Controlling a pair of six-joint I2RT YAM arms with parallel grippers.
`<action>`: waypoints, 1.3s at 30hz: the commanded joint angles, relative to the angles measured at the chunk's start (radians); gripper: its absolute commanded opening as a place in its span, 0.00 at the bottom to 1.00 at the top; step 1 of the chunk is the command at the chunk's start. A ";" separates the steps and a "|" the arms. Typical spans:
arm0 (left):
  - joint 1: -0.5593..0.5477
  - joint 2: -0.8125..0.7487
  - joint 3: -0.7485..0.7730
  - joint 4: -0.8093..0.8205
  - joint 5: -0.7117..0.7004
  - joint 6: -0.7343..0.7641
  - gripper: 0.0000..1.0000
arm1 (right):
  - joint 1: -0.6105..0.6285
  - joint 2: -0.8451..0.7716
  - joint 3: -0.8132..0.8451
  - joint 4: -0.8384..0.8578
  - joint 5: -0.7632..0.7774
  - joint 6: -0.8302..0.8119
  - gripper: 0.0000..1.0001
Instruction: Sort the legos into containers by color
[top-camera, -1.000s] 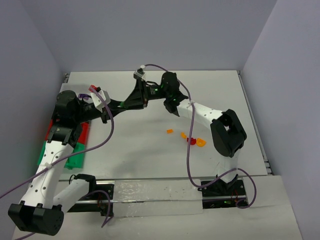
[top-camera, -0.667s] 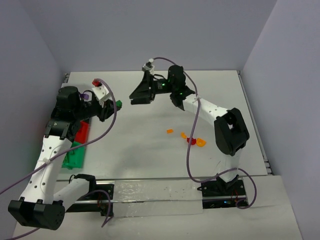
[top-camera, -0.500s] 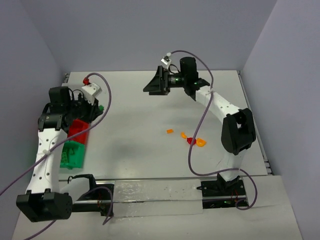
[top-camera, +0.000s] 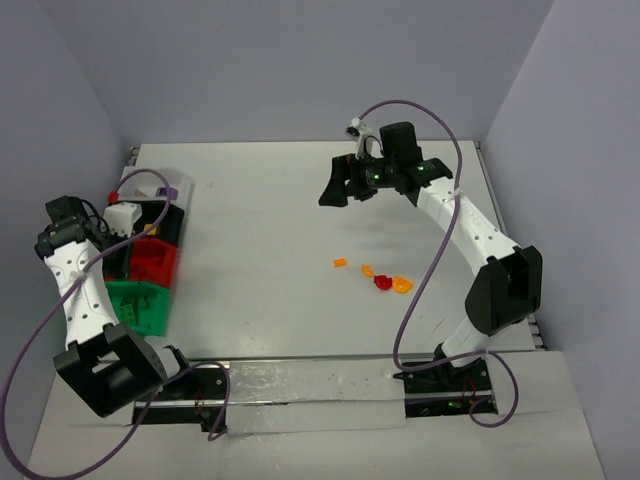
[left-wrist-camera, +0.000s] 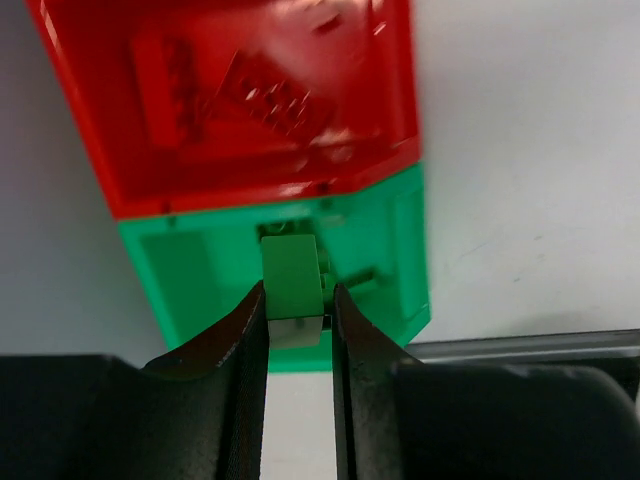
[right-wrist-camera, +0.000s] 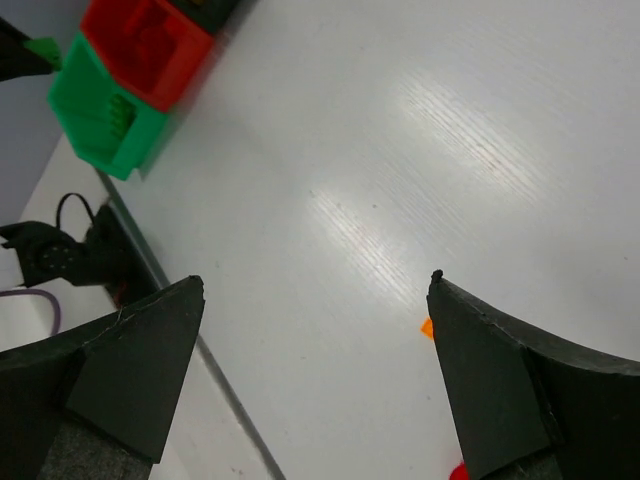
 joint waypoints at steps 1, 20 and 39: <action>0.036 0.022 -0.030 -0.002 -0.157 0.016 0.00 | -0.020 -0.046 -0.034 -0.043 0.061 -0.076 1.00; 0.105 0.110 -0.109 0.117 -0.238 -0.005 0.56 | -0.022 -0.076 -0.030 -0.175 0.173 -0.198 1.00; 0.092 -0.043 0.233 -0.024 0.352 0.002 0.71 | -0.016 -0.049 -0.448 -0.350 0.596 -0.577 0.90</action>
